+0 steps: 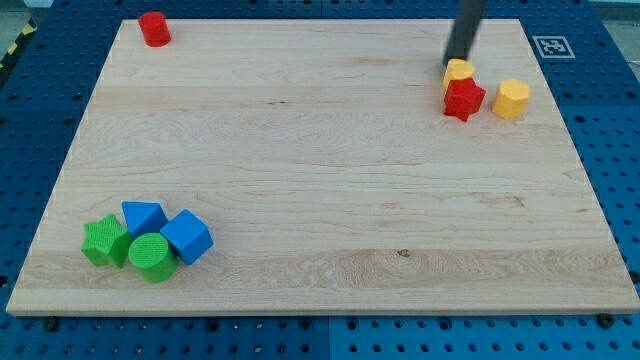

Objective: Push the red circle right and down

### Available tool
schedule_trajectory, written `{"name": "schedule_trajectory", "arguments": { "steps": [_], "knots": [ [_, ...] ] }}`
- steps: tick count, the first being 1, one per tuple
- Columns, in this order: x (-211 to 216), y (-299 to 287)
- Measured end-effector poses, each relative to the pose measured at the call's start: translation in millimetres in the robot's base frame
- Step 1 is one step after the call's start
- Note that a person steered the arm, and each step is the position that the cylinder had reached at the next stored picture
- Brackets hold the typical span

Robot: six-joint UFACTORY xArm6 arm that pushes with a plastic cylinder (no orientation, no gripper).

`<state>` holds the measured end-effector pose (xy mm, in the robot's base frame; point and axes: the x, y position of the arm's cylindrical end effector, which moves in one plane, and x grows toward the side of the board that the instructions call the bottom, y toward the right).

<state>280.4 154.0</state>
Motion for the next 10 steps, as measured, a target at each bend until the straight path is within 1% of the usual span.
{"name": "schedule_trajectory", "arguments": {
  "steps": [1, 2, 4, 5, 7, 8, 10],
  "knots": [
    [-19, -91],
    [-15, -215],
    [-7, -427],
    [-17, -459],
    [-89, -458],
    [-89, -454],
    [-89, -418]
  ]
}}
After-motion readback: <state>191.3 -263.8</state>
